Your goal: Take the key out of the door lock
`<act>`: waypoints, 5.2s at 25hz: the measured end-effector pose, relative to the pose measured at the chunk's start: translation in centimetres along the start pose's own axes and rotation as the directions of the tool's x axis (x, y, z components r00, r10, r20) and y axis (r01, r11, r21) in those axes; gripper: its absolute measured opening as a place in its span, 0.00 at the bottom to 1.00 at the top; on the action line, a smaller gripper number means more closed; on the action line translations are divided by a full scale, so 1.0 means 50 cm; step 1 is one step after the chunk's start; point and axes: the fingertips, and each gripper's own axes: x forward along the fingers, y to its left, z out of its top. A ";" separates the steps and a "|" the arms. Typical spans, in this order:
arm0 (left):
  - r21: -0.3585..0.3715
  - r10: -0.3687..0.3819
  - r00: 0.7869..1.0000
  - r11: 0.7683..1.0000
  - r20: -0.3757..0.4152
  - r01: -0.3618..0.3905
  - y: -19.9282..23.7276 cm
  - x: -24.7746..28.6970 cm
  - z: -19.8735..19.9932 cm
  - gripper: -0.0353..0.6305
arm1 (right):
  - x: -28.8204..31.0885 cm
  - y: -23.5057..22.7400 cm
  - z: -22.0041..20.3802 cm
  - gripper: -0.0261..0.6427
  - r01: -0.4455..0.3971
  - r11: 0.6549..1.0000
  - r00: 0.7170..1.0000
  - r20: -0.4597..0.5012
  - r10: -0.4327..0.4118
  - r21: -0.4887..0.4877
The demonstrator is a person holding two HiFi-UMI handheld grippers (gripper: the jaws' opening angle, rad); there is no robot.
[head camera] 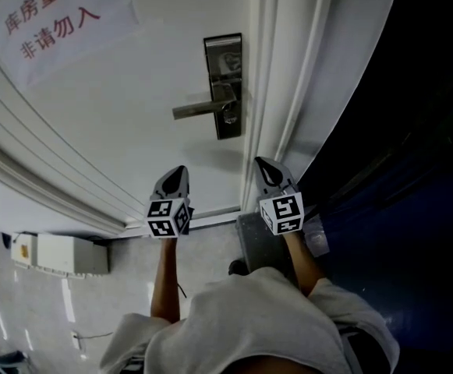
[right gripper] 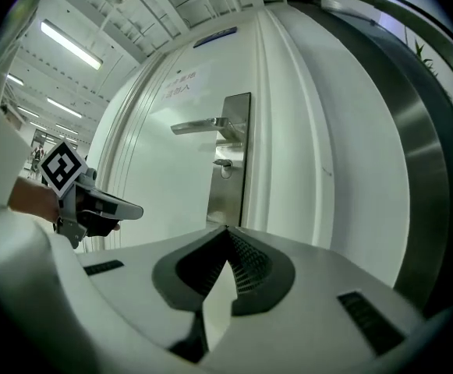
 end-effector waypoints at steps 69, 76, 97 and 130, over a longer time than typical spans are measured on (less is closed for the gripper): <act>0.018 -0.179 0.982 0.984 0.055 0.178 0.083 -0.008 0.061 0.08 | 0.132 0.068 0.164 0.07 -0.017 0.055 0.974 -0.029 -0.223 -0.998; 0.017 -0.179 0.982 0.984 0.056 0.178 0.087 -0.002 0.065 0.08 | 0.130 0.069 0.164 0.09 0.002 0.106 0.977 -0.020 -0.212 -0.994; 0.017 -0.161 0.986 0.987 0.044 0.160 0.109 0.009 0.059 0.08 | 0.195 0.049 0.168 0.17 0.025 0.031 0.970 0.017 -0.241 -0.999; 0.011 -0.162 0.986 0.987 0.035 0.162 0.097 -0.010 0.049 0.08 | 0.203 0.046 0.161 0.08 0.020 0.057 0.962 0.003 -0.274 -0.998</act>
